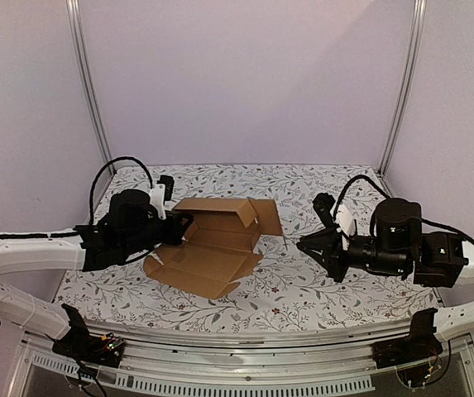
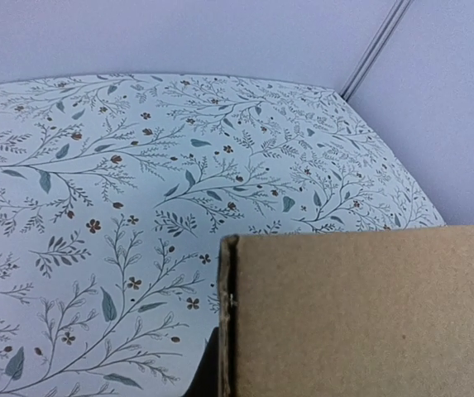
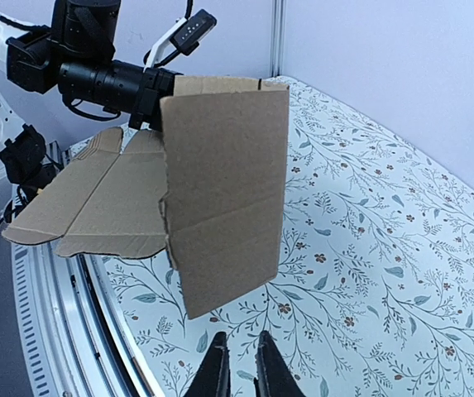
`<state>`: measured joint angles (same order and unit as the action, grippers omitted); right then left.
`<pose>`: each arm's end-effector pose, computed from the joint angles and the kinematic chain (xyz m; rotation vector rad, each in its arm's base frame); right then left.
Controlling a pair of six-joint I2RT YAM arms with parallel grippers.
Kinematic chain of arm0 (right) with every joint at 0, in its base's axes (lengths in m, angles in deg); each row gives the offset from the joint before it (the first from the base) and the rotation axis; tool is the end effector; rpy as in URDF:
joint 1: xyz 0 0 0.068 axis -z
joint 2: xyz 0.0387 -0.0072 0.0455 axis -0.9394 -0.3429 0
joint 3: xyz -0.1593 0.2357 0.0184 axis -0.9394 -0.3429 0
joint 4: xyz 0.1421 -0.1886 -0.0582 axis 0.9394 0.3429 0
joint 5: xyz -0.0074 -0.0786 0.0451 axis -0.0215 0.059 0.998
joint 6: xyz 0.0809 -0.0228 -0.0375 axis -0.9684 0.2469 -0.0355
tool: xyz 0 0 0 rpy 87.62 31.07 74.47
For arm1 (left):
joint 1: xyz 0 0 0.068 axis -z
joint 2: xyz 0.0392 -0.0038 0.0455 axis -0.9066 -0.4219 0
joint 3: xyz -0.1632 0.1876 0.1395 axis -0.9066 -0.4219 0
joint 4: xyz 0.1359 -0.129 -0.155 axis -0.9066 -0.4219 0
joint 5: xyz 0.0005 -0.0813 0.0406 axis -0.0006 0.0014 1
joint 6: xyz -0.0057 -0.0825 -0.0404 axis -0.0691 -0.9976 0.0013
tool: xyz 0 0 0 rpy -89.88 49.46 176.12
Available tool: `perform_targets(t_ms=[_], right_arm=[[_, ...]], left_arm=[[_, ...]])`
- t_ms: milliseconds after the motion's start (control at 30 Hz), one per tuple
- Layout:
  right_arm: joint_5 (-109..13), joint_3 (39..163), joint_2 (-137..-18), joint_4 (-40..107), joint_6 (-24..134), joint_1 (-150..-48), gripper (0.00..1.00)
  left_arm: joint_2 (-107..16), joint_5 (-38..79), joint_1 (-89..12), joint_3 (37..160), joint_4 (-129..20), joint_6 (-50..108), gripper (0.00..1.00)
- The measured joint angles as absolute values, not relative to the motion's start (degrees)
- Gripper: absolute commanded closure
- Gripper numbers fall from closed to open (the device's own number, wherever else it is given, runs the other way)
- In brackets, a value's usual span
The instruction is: Fold the paper box
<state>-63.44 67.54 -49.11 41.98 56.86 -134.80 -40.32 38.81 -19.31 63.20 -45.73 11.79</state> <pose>0.1090 0.2056 0.2973 -0.9025 1.7587 0.6815 0.2142 -0.1993 0.2393 0.1829 2.0170 -0.6748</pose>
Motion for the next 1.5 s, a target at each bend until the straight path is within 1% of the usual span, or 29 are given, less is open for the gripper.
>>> perform_targets(t_ms=[67, 167, 467, 633, 767, 933, 1133, 1500], right_arm=[[-62.18, 67.74, -49.11, 42.63, 57.02, -134.8, 0.97], [-60.14, 68.5, -49.18, 43.11, 57.15, -134.8, 1.0], [-58.2, 70.84, -49.7, 42.96, 57.8, -134.8, 1.0], [-60.38, 71.81, -50.75, 42.87, 58.55, -134.8, 1.0], [-63.93, 73.66, -53.99, 42.83, 60.03, -134.8, 1.0], [-64.89, 75.5, -58.88, 42.9, 62.94, -134.35, 1.0], [-62.42, 77.93, -63.23, 42.87, 64.36, -132.47, 1.0], [-53.26, 82.62, -70.71, 42.31, 64.14, -132.38, 1.0]], left_arm=[[-39.95, 39.99, -19.31, 62.77, -45.78, 12.62, 1.0], [-39.6, 41.21, -19.31, 62.39, -45.47, 13.45, 1.0], [-38.77, 44.08, -19.31, 60.23, -44.44, 14.98, 1.0], [-38.55, 44.67, -19.31, 59.64, -43.74, 15.59, 1.0], [-37.61, 44.45, -19.29, 58.98, -43.57, 16.27, 1.0], [-35.51, 43.47, -19.31, 57.76, -43.11, 17.45, 1.0], [-33.24, 43.07, -19.31, 56.51, -42.72, 18.48, 1.0], [-32.3, 43.33, -19.31, 56.25, -42.72, 19.05, 1.0]])
